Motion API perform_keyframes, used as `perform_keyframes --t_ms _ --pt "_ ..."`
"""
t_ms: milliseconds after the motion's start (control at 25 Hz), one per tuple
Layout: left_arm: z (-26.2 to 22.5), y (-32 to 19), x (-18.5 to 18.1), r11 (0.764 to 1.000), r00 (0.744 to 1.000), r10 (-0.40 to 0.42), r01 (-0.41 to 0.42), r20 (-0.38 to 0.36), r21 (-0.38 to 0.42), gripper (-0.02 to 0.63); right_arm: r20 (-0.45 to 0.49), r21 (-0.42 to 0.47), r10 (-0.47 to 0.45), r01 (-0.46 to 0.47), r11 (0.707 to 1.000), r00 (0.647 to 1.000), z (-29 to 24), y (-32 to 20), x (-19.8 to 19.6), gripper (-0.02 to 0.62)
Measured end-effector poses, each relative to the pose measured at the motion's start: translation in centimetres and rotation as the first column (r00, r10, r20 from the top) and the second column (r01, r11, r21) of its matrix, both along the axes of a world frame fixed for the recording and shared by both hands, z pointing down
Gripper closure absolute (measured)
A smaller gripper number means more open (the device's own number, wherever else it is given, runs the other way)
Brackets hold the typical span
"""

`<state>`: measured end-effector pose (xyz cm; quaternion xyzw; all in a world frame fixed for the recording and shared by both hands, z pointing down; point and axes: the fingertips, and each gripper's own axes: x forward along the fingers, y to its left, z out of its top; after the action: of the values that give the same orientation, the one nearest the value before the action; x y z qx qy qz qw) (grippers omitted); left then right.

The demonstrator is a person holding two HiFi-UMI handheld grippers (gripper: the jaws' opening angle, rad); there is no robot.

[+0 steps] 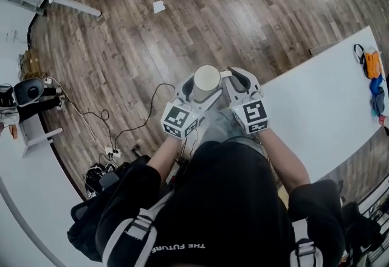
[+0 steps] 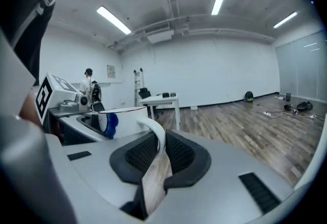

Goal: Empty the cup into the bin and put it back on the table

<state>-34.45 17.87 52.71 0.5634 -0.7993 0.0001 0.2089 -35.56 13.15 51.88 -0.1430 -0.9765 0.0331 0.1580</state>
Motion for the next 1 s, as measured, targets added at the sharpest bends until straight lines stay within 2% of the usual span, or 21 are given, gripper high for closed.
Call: perform_keyframes --t_ms 40,120,240,320,400,480,560,680,760,840,920,1000 --pt "-2.1 -0.7 0.1 1.000 0.999 0.017 -0.018 0.050 0.021 0.244 0.047 -0.007 0.034 -0.033 0.999 0.998 -2.0 -0.7 0.2 0.538" --pt "-4.9 -2.3 0.8 0.997 0.993 0.055 -0.060 0.106 0.046 0.244 0.105 -0.016 0.102 -0.101 0.995 0.989 -4.7 -2.4 1.3 0.538" --pt "-6.4 -6.2 2.8 0.985 0.979 0.159 -0.167 0.128 0.054 0.244 0.135 0.003 0.198 -0.200 0.980 0.971 -6.5 -6.3 3.8 0.538" --pt "-6.8 -9.6 4.6 0.960 0.956 0.262 -0.272 0.130 0.065 0.244 0.145 0.019 0.289 -0.295 0.955 0.946 -7.1 -9.6 6.1 0.538" --pt "-7.2 -13.5 7.3 0.914 0.912 0.386 -0.398 0.136 0.074 0.244 0.149 0.029 0.404 -0.413 0.910 0.902 -7.6 -13.4 9.4 0.538" --pt "-7.4 -17.5 11.0 0.853 0.853 0.503 -0.516 0.139 0.079 0.244 0.145 0.030 0.521 -0.530 0.847 0.841 -7.7 -17.3 13.8 0.538" --pt "-7.4 -21.6 15.4 0.778 0.781 0.608 -0.622 0.142 0.086 0.244 0.141 0.033 0.625 -0.634 0.773 0.768 -7.6 -21.1 18.8 0.538" --pt "-7.6 -26.6 22.3 0.643 0.650 0.742 -0.759 0.163 0.098 0.244 0.141 0.039 0.742 -0.752 0.658 0.656 -7.5 -25.5 26.4 0.537" --pt "-8.0 -29.1 26.8 0.548 0.558 0.811 -0.830 0.176 0.106 0.244 0.149 0.046 0.808 -0.820 0.570 0.570 -7.8 -27.6 31.3 0.537" --pt "-8.0 -31.0 31.1 0.462 0.474 0.861 -0.881 0.185 0.105 0.244 0.149 0.052 0.863 -0.876 0.480 0.482 -7.9 -29.1 35.8 0.537" --pt "-7.9 -32.2 34.7 0.397 0.409 0.893 -0.912 0.189 0.101 0.244 0.149 0.044 0.897 -0.909 0.415 0.417 -7.7 -30.0 39.6 0.537" --pt "-7.4 -32.8 37.7 0.347 0.360 0.915 -0.933 0.185 0.098 0.244 0.136 0.052 0.917 -0.927 0.371 0.374 -7.2 -30.5 42.8 0.537"
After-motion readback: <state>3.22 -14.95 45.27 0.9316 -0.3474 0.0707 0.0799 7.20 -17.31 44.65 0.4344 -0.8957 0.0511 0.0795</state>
